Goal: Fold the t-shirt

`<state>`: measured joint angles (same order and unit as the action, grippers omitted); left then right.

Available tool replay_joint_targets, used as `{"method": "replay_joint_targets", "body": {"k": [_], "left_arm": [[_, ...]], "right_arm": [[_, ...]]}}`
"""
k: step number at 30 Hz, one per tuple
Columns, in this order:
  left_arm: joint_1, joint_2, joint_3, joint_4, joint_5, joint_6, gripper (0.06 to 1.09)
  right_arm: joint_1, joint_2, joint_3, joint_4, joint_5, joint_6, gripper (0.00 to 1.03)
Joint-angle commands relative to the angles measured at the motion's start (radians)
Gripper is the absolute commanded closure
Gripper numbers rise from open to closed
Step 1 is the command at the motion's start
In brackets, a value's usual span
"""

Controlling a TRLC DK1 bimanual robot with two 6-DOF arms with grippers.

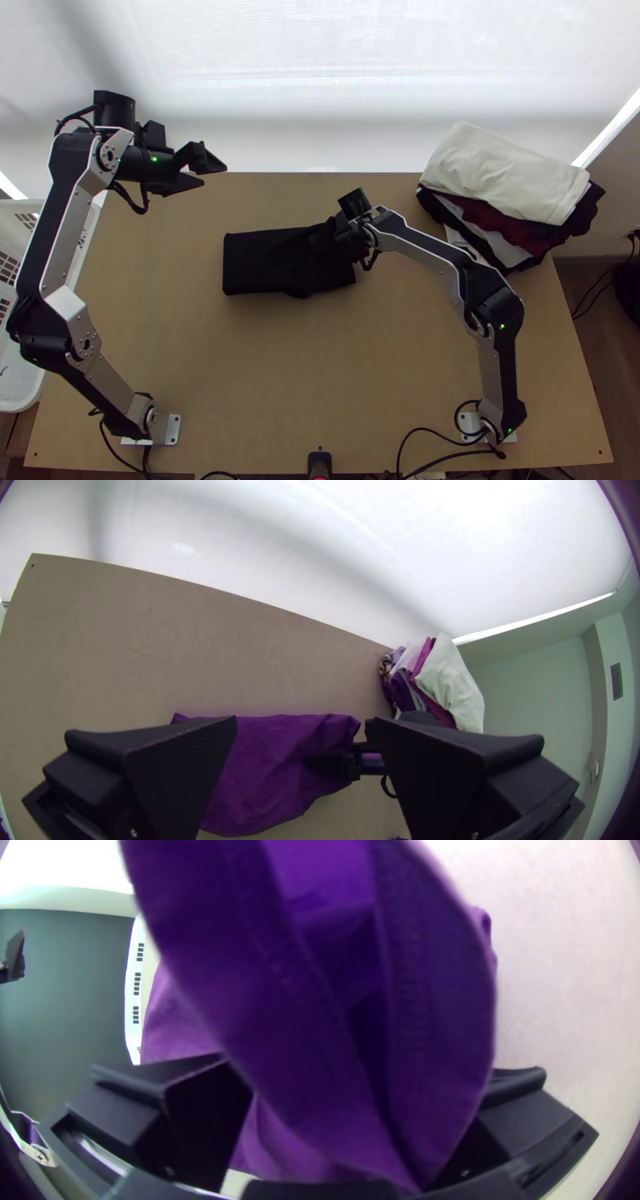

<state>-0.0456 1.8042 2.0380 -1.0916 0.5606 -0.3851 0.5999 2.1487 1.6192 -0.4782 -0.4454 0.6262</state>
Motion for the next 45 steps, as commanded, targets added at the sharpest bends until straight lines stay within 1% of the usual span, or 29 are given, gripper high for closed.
{"method": "replay_joint_targets", "body": {"k": [1, 4, 6, 13, 19, 27, 33, 38, 45], "left_arm": [[0.007, -0.04, 0.002, -0.014, 0.002, 0.0, 0.09], [0.01, -0.04, 0.001, -0.014, 0.002, 0.0, 0.09], [0.01, -0.04, -0.002, -0.014, 0.002, 0.0, 0.09], [0.01, -0.04, -0.006, -0.014, 0.002, 0.003, 0.09], [0.009, -0.036, -0.004, -0.01, 0.002, 0.005, 0.09], [0.01, -0.037, -0.006, -0.007, 0.002, 0.006, 0.09], [0.01, -0.04, -0.006, -0.008, 0.002, 0.006, 0.09], [0.01, -0.04, -0.006, -0.007, 0.002, 0.003, 0.09], [0.004, -0.037, -0.004, -0.005, 0.002, -0.001, 0.09]], "right_arm": [[-0.014, -0.021, 0.025, -0.014, -0.01, 0.044, 1.0], [-0.042, -0.095, 0.05, -0.014, -0.015, 0.059, 1.0], [-0.063, -0.144, 0.068, -0.014, -0.036, 0.067, 1.0], [-0.126, -0.256, 0.196, -0.063, -0.073, 0.09, 1.0], [-0.166, -0.263, 0.331, -0.08, -0.079, 0.095, 1.0], [-0.267, -0.247, 0.536, -0.074, -0.079, 0.086, 1.0], [-0.354, -0.234, 0.648, -0.082, -0.079, 0.089, 1.0], [-0.433, -0.271, 0.67, -0.039, -0.081, 0.086, 1.0], [-0.537, -0.308, 0.651, -0.036, -0.081, 0.078, 1.0]]}}
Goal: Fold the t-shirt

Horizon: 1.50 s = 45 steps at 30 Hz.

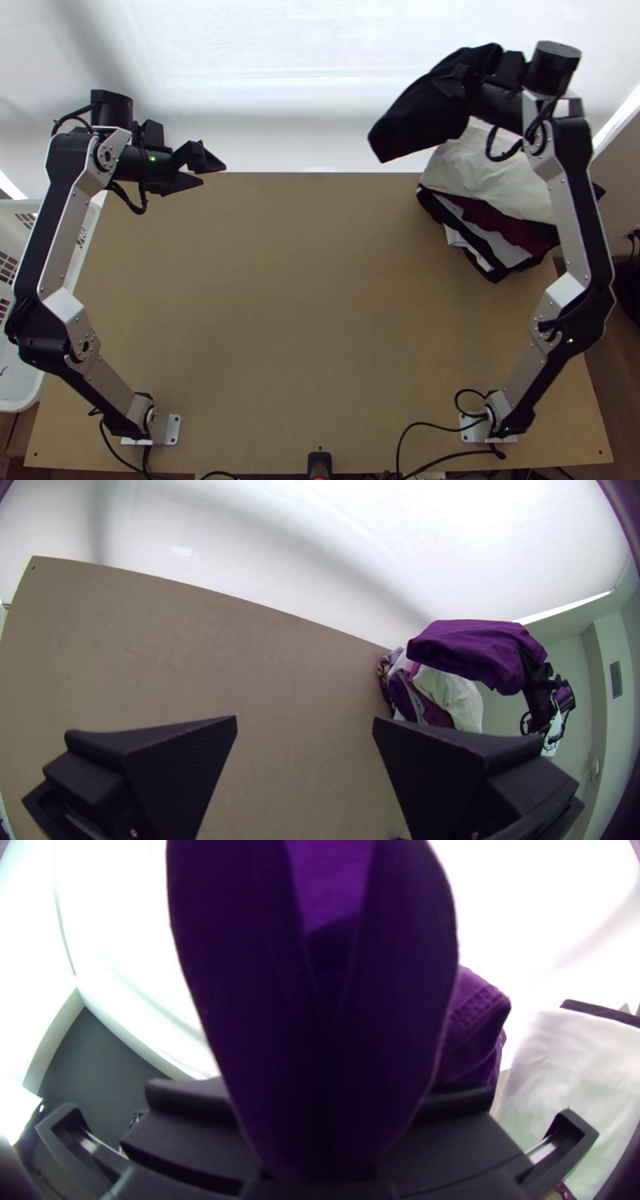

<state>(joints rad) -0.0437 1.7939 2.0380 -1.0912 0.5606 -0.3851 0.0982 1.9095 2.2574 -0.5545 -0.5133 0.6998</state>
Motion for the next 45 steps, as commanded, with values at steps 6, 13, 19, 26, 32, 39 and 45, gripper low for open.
{"method": "replay_joint_targets", "body": {"k": [6, 13, 19, 26, 32, 39, 45], "left_arm": [[-0.004, -0.025, -0.004, -0.006, -0.004, -0.003, 0.09], [-0.007, -0.031, -0.004, -0.004, -0.004, -0.011, 0.09], [-0.016, -0.048, -0.001, -0.004, -0.004, -0.017, 0.09], [-0.021, -0.059, 0.001, -0.004, -0.004, -0.023, 0.09], [-0.028, -0.07, 0.001, -0.004, -0.004, -0.028, 0.09], [-0.025, -0.084, 0.001, -0.006, -0.004, -0.029, 0.09], [-0.018, -0.088, 0.001, -0.006, -0.004, -0.028, 0.09]], "right_arm": [[-0.111, -0.104, -0.002, 0.036, -0.045, 0.003, 1.0], [-0.195, -0.135, -0.018, 0.018, -0.087, -0.01, 1.0], [-0.275, -0.161, -0.102, 0.008, -0.123, -0.028, 1.0], [-0.321, -0.179, -0.203, 0.007, -0.165, -0.039, 1.0], [-0.333, -0.228, -0.265, -0.008, -0.166, -0.048, 1.0], [-0.423, -0.237, -0.274, -0.088, -0.166, -0.109, 1.0], [-0.486, -0.242, -0.292, -0.188, -0.177, -0.191, 0.58]]}}
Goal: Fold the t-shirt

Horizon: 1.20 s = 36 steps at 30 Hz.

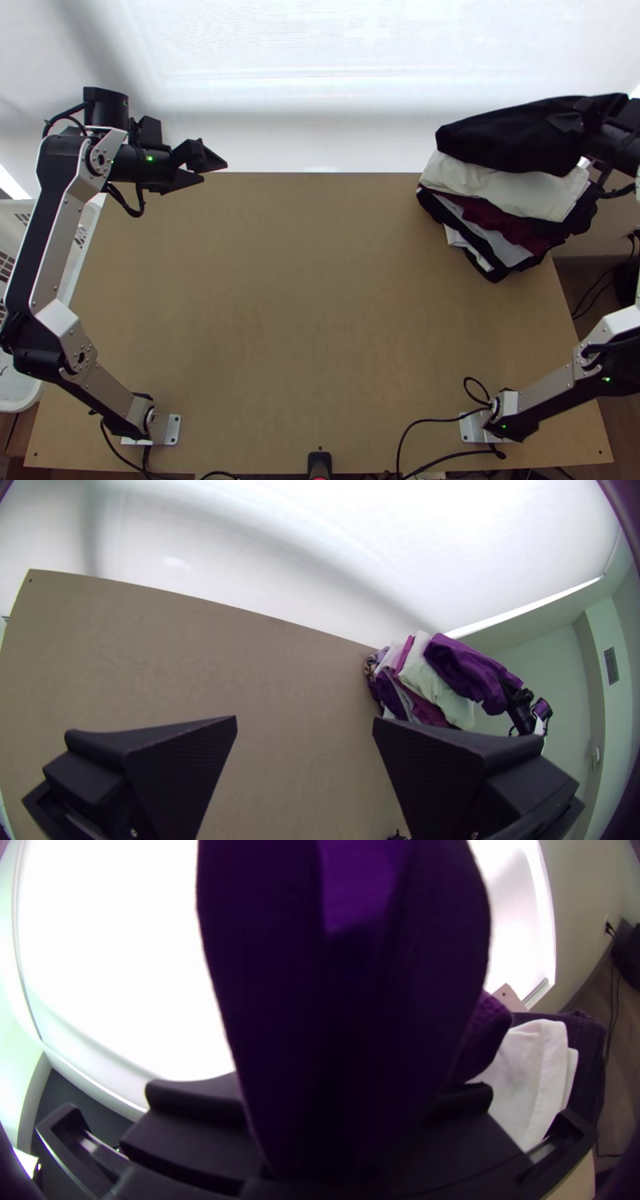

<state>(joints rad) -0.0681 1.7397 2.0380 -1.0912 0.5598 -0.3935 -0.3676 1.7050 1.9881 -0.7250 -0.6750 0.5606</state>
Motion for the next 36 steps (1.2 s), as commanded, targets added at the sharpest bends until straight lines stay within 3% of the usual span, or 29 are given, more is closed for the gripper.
{"method": "replay_joint_targets", "body": {"k": [1, 2, 3, 7, 13, 20, 25, 31, 36], "left_arm": [[0.007, -0.034, 0.001, -0.006, -0.003, -0.019, 0.09], [0.007, -0.032, 0.001, -0.006, -0.003, -0.019, 0.09], [0.005, -0.031, 0.001, -0.006, -0.003, -0.019, 0.09], [0.004, -0.028, 0.002, -0.003, -0.003, -0.019, 0.09], [0.008, -0.028, 0.005, -0.003, -0.003, -0.018, 0.09], [0.01, -0.028, 0.005, -0.001, -0.001, -0.016, 0.09], [0.01, -0.028, 0.005, -0.001, -0.001, -0.018, 0.09], [0.01, -0.029, 0.005, 0.001, -0.001, -0.018, 0.09], [0.016, -0.034, 0.007, -0.001, -0.001, -0.016, 0.09]], "right_arm": [[-0.025, -0.041, -0.029, -0.025, -0.015, -0.065, 0.38], [-0.031, -0.044, -0.037, -0.027, -0.015, -0.073, 0.23], [-0.034, -0.044, -0.04, -0.027, -0.014, -0.074, 0.15], [-0.067, -0.045, -0.045, -0.027, -0.011, -0.087, 0.05], [-0.122, -0.044, -0.052, -0.054, 0.114, -0.122, 0.04], [-0.171, -0.076, -0.069, -0.116, 0.295, -0.314, 0.04], [-0.22, -0.11, -0.072, -0.082, 0.304, -0.334, 0.04], [-0.229, -0.191, -0.081, 0.093, 0.367, -0.343, 0.04], [-0.099, -0.257, -0.164, 0.372, 0.555, -0.459, 0.05]]}}
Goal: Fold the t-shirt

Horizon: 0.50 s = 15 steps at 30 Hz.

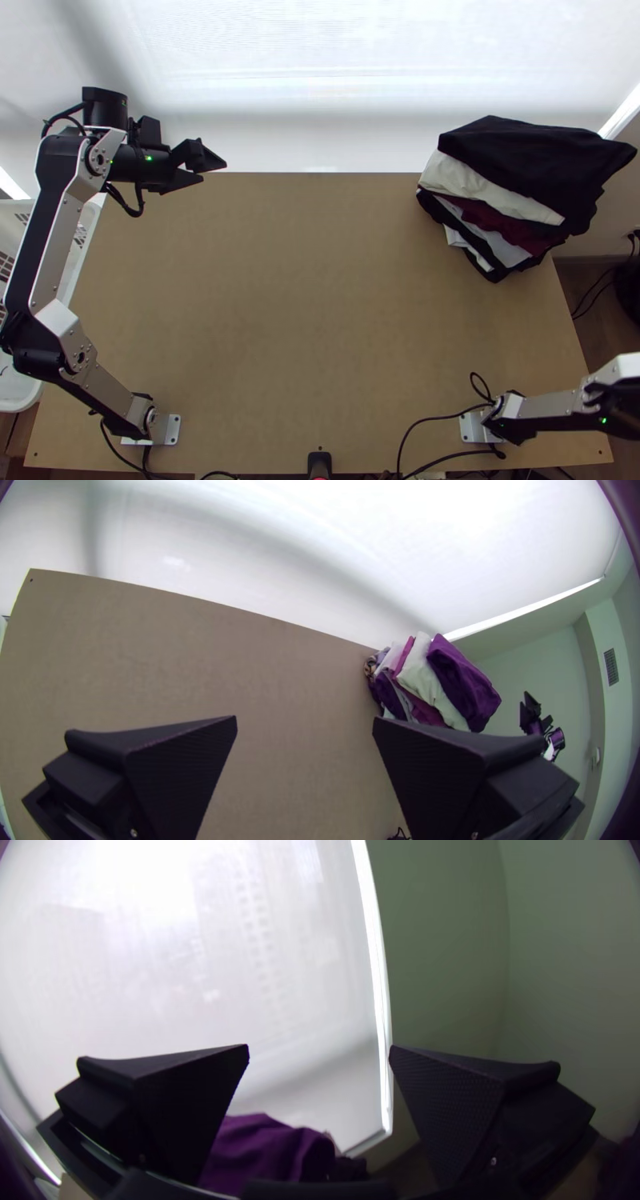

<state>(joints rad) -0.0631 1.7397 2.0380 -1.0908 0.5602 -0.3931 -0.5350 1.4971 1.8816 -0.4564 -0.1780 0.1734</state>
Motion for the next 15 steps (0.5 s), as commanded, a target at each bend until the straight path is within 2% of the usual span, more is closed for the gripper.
{"method": "replay_joint_targets", "body": {"k": [1, 4, 9, 15], "left_arm": [[0.011, -0.035, 0.007, -0.001, -0.002, -0.016, 0.09], [0.016, -0.039, 0.007, -0.001, -0.002, -0.016, 0.09], [0.023, -0.046, 0.007, -0.006, -0.002, -0.016, 0.09], [0.037, -0.055, 0.004, -0.012, -0.002, -0.015, 0.09]], "right_arm": [[0.099, -0.054, -0.078, 0.145, 0.091, -0.11, 0.05], [0.185, -0.058, -0.15, 0.265, 0.153, -0.184, 0.05], [0.277, -0.017, -0.276, 0.397, 0.195, -0.212, 0.05], [0.288, 0.08, -0.45, 0.624, 0.259, -0.238, 0.05]]}}
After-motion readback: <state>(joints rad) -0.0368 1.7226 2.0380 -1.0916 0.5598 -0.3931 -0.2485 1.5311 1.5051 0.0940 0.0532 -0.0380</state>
